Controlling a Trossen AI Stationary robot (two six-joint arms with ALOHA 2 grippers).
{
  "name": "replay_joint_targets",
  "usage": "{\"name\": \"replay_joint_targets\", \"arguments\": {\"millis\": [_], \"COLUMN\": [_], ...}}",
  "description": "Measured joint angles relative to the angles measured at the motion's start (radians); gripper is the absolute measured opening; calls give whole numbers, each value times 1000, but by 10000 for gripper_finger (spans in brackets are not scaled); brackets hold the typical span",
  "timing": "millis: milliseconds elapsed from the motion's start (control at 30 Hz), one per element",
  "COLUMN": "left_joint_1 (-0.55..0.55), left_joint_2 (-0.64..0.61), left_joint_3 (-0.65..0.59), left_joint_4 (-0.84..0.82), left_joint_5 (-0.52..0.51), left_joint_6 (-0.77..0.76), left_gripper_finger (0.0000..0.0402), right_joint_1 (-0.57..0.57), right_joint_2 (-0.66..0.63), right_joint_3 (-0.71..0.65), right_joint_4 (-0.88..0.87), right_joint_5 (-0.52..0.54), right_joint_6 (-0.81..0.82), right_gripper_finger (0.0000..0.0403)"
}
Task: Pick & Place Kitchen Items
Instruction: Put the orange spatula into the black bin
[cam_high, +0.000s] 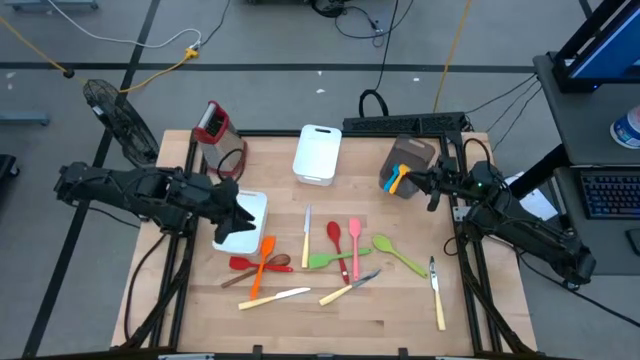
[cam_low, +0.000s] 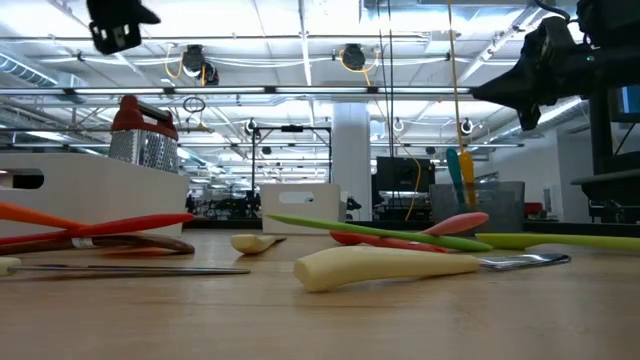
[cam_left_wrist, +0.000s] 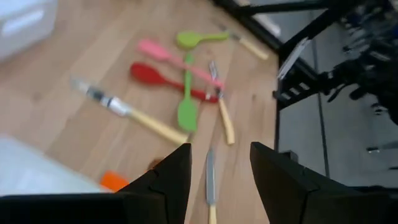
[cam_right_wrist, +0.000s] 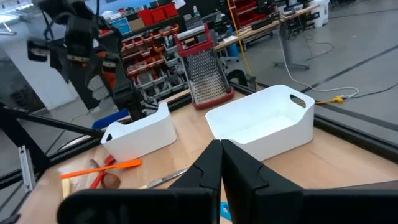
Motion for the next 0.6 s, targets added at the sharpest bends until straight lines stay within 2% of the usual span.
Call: {"name": "replay_joint_targets", "arguments": {"millis": [100,333,600], "left_joint_1": [-39,-192,-320], "left_joint_2": [18,122,331], "left_joint_3": [-2,5,154], "left_joint_4": [-58,-65,-238], "left_joint_5": [-13,-64,-118], "left_joint_6": [-47,-251,-559], "left_gripper_finger": [170,170,170], "right_joint_1": [0,0,0], "right_joint_2": [0,0,0], "right_joint_3": [0,0,0], "right_joint_4": [0,0,-9], "right_joint_5": [0,0,0], "right_joint_6": [2,-49,-81], "right_gripper_finger": [4,4,4]}}
